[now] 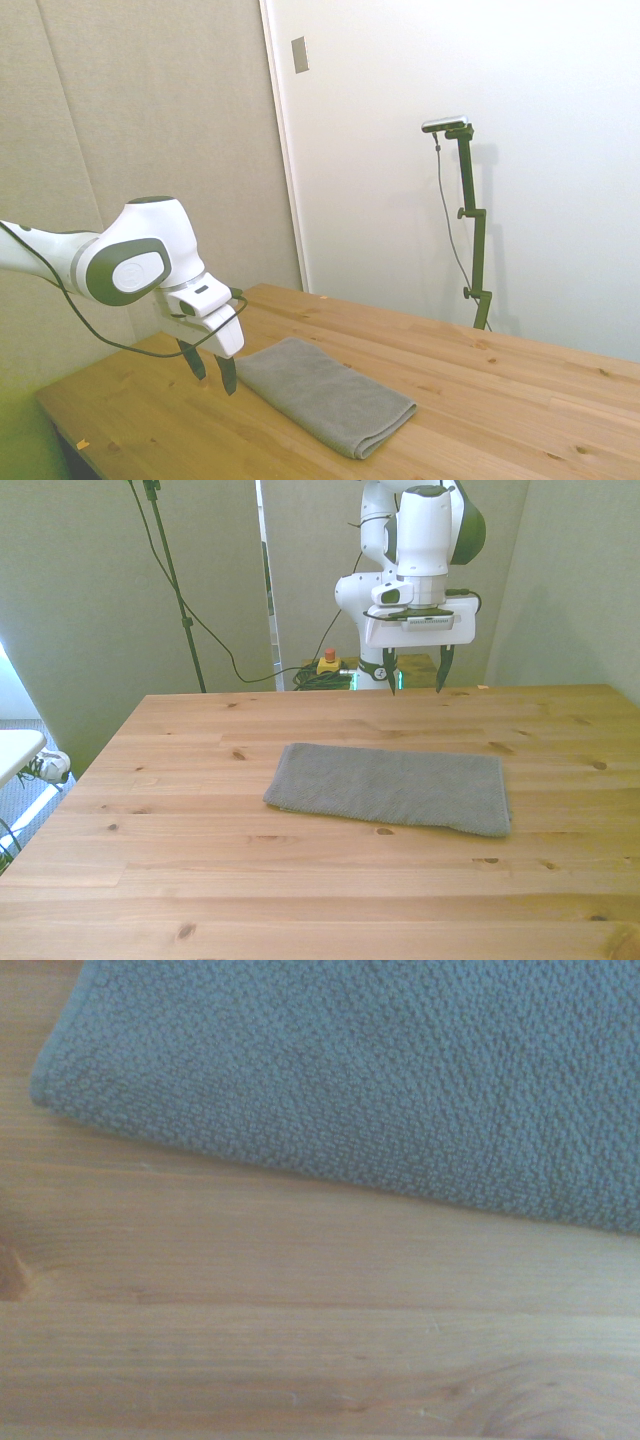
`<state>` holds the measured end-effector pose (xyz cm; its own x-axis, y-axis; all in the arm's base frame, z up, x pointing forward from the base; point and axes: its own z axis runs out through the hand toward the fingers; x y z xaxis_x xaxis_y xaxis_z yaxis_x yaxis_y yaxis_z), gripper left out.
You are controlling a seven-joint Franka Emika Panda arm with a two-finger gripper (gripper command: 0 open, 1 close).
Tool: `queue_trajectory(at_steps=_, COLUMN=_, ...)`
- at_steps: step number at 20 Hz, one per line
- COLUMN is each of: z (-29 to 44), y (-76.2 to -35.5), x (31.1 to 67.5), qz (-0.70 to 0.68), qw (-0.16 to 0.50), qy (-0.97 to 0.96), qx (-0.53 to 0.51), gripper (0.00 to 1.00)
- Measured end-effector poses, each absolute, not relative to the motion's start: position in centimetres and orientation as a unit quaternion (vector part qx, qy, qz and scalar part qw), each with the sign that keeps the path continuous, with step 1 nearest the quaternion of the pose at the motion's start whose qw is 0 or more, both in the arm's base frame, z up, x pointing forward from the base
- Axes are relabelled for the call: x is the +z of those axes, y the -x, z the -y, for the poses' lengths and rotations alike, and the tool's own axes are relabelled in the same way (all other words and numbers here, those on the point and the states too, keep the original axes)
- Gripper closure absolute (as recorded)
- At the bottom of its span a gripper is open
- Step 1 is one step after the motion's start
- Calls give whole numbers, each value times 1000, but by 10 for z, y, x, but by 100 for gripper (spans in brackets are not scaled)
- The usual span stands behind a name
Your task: Fold the towel
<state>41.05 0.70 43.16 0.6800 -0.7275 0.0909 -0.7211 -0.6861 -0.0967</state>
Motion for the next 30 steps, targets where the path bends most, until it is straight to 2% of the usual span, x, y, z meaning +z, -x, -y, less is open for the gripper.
queue_trajectory(at_steps=4, z=-12, y=-415, x=433, qz=-404, qw=27, qy=912, qx=-64, gripper=0)
queue_trajectory(at_steps=9, z=-55, y=-459, x=441, qz=-427, qw=3, qy=901, qx=-83, gripper=0)
queue_trajectory(at_steps=11, z=-73, y=-486, x=435, qz=-440, qw=-21, qy=893, qx=-93, gripper=0)
queue_trajectory(at_steps=15, z=-113, y=-535, x=412, qz=-462, qw=-109, qy=872, qx=-117, gripper=0)
queue_trajectory(at_steps=20, z=-179, y=-579, x=381, qz=-453, qw=-182, qy=864, qx=-117, gripper=0)
queue_trajectory(at_steps=24, z=-218, y=-598, x=379, qz=-441, qw=-210, qy=863, qx=-129, gripper=0)
queue_trajectory(at_steps=30, z=-235, y=-605, x=362, qz=-426, qw=-267, qy=853, qx=-141, gripper=0)
